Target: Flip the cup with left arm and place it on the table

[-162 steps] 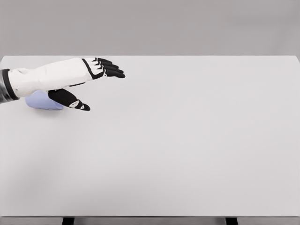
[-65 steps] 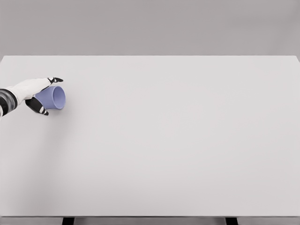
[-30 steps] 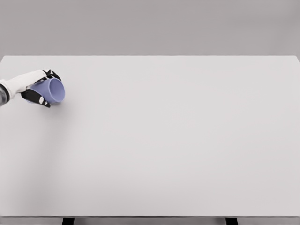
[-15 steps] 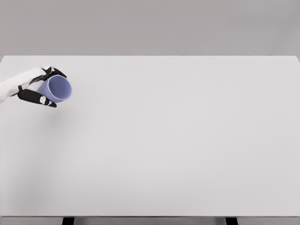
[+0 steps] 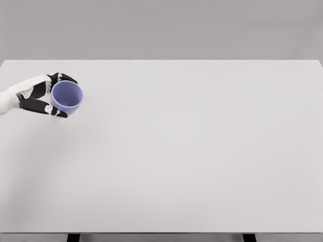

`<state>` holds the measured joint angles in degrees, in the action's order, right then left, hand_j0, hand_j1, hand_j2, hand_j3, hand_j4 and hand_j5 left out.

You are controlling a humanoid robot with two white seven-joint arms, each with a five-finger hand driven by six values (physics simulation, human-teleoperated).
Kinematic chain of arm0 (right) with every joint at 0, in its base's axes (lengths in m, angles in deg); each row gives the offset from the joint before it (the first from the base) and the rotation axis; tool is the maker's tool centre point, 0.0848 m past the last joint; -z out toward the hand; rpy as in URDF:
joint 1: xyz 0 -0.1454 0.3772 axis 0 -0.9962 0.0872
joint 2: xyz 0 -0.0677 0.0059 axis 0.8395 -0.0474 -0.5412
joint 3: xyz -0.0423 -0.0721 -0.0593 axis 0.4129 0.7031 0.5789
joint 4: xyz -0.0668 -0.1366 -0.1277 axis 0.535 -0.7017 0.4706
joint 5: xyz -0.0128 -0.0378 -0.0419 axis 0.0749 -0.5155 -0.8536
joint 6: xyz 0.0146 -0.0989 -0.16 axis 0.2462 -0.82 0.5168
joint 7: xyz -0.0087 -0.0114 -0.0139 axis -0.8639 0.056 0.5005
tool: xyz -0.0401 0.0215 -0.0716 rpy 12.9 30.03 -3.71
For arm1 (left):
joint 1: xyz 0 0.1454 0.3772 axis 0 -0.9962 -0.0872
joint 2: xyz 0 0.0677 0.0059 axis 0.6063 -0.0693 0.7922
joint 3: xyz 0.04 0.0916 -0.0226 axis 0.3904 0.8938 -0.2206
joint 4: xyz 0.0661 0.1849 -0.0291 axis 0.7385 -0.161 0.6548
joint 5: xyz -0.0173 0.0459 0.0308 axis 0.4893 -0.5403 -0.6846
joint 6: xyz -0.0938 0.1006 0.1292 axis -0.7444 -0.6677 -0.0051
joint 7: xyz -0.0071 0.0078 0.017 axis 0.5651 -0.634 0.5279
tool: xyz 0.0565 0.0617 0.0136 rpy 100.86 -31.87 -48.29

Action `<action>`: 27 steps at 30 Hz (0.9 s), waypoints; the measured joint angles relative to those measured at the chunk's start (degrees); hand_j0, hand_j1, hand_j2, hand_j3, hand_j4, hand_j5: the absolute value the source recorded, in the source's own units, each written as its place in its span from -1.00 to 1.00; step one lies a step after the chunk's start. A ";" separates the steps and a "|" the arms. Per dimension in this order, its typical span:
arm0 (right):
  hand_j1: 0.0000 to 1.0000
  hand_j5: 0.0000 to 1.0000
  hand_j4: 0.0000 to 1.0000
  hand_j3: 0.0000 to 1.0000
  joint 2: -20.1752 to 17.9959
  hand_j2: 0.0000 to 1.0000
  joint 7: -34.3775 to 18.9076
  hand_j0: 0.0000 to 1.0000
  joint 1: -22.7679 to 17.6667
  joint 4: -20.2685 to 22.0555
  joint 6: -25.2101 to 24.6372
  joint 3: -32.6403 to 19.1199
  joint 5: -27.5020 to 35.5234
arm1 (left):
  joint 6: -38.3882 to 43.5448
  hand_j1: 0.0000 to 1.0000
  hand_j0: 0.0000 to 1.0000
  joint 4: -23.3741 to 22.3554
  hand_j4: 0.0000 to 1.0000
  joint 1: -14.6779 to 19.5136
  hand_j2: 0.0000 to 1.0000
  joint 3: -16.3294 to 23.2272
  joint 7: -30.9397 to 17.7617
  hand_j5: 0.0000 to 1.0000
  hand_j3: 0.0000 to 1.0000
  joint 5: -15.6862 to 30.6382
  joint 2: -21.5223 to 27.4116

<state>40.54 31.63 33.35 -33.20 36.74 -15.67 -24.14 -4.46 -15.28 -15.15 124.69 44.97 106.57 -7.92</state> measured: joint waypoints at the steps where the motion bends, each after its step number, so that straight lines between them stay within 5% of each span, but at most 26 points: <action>1: 1.00 1.00 1.00 1.00 0.00 1.00 0.00 1.00 0.00 0.00 0.00 0.00 0.00 | -0.05 0.07 0.07 -1.33 0.07 0.09 0.07 -0.68 -0.15 0.07 0.07 0.98 -0.86; 6: 1.00 1.00 1.00 1.00 0.00 1.00 0.00 1.00 0.00 0.01 0.00 0.03 0.00 | 0.06 0.06 0.06 -6.04 0.06 0.00 0.06 -2.87 -0.44 0.06 0.06 4.12 -5.70; 27: 1.00 1.00 1.00 1.00 0.00 1.00 0.00 1.00 0.00 0.00 0.00 0.01 0.00 | -0.04 0.10 0.10 -12.63 0.10 -2.64 0.10 -4.56 -0.50 0.10 0.10 6.78 -17.30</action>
<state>40.54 31.63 33.35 -33.20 36.74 -15.67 -24.14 -4.50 -27.91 -17.79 120.13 44.47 113.35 -25.22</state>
